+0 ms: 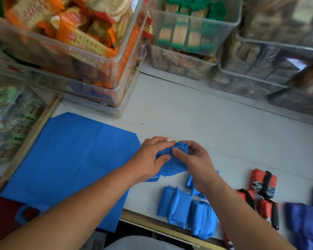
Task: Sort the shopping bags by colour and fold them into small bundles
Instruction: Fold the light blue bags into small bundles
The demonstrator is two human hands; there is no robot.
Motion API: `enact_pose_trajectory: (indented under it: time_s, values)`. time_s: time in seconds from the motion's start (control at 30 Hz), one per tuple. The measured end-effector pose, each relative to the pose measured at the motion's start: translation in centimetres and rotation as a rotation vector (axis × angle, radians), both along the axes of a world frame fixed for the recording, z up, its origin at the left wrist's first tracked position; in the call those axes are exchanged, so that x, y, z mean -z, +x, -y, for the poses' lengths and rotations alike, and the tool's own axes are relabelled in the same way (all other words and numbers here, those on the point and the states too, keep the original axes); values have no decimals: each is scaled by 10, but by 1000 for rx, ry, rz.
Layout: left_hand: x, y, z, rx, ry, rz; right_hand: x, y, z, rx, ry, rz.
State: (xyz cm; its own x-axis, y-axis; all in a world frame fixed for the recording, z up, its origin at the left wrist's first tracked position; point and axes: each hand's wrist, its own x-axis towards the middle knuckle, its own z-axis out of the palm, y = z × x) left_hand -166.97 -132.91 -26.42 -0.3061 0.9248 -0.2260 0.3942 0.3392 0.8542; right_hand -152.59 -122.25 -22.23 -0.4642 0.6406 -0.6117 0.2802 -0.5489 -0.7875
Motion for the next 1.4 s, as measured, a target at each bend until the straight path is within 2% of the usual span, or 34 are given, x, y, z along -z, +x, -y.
enact_pose_trajectory:
  time_s: [0.13, 0.23, 0.33, 0.47, 0.57, 0.63, 0.7, 0.8, 0.97, 1.0, 1.07, 1.17, 1.23, 1.27, 1.4]
  values:
    - [-28, 22, 10, 28, -61, 72, -25, 15, 14, 16, 67, -19]
    - [-41, 31, 17, -47, 1, 105, -43, 25, 16, -136, 135, -36]
    - [-53, 40, 28, -152, 78, 246, -56, 33, 17, -267, 181, -41]
    - [-52, 41, 36, -192, 71, 355, -51, 27, 25, -201, 221, 33]
    - [-39, 25, 46, -204, -74, 250, -33, 14, 23, -105, 180, 71]
    - [-31, 9, 61, -187, -263, 68, -15, 2, 16, -43, 169, 110]
    - [-23, -4, 78, -48, -390, -144, 9, -9, 8, -13, 159, 157]
    - [0, -10, 92, 73, -445, -287, 50, -27, 0, -40, 208, 254]
    - [48, -17, 100, -13, -422, -360, 106, -48, -2, -171, 340, 376]
    - [55, -18, 101, -49, -391, -322, 115, -48, -3, -206, 379, 402]
    - [65, -22, 103, -148, -330, -190, 130, -47, -5, -302, 630, 492]
    - [60, -35, 104, -339, -241, 134, 146, -46, -1, -392, 1149, 538]
    - [49, -47, 107, -422, -218, 376, 155, -48, 5, -426, 1343, 504]
    - [43, -52, 109, -458, -218, 483, 159, -48, 8, -420, 1353, 500]
    - [31, -59, 109, -656, -120, 842, 162, -47, 25, -322, 1179, 477]
